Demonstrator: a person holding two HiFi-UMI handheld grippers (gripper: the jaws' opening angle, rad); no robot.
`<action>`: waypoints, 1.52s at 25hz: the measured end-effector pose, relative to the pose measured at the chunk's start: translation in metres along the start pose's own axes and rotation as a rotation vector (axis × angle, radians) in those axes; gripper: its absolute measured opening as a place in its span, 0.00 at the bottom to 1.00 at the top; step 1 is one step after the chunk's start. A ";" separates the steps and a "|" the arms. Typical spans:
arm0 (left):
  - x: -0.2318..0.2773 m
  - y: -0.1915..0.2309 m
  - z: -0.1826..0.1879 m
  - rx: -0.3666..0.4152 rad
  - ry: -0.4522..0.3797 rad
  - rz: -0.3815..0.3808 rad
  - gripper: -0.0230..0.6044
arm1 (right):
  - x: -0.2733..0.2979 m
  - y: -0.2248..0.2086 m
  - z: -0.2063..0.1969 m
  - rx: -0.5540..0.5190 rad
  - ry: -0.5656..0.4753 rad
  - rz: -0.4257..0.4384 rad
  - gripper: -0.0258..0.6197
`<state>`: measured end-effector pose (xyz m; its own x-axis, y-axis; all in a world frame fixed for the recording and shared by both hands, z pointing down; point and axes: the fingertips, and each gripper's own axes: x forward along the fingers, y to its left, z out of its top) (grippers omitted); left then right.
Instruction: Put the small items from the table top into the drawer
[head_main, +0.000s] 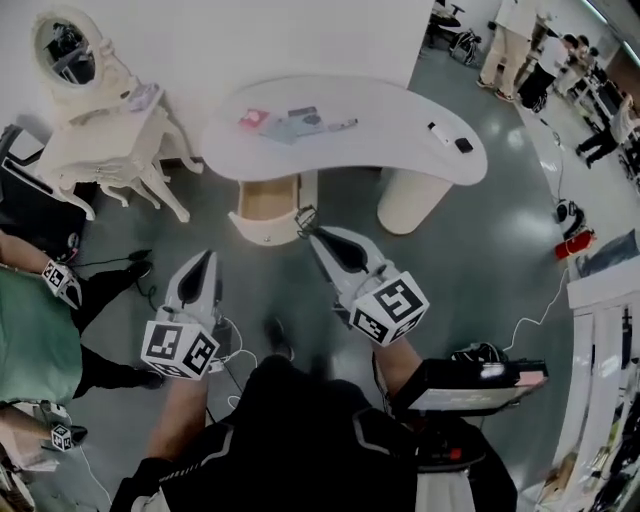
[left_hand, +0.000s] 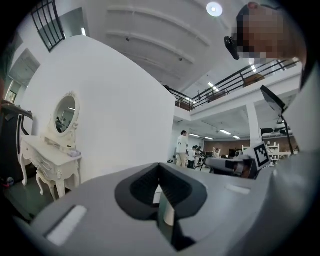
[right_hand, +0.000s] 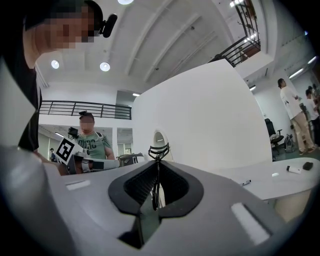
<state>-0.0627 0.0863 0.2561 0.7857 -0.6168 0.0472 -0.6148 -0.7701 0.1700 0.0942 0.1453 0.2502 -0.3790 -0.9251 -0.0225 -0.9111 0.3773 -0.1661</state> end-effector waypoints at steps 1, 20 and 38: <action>0.009 0.005 -0.002 -0.006 -0.002 -0.006 0.04 | 0.007 -0.005 -0.001 -0.006 0.006 -0.002 0.08; 0.128 0.153 -0.007 -0.003 0.017 -0.098 0.04 | 0.191 -0.078 -0.050 -0.097 0.126 0.019 0.08; 0.218 0.227 -0.155 -0.143 0.225 0.026 0.04 | 0.273 -0.167 -0.244 -0.175 0.584 0.315 0.08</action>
<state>-0.0206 -0.1980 0.4579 0.7751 -0.5721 0.2681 -0.6315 -0.7140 0.3022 0.1037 -0.1595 0.5126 -0.6106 -0.6143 0.4998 -0.7373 0.6713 -0.0758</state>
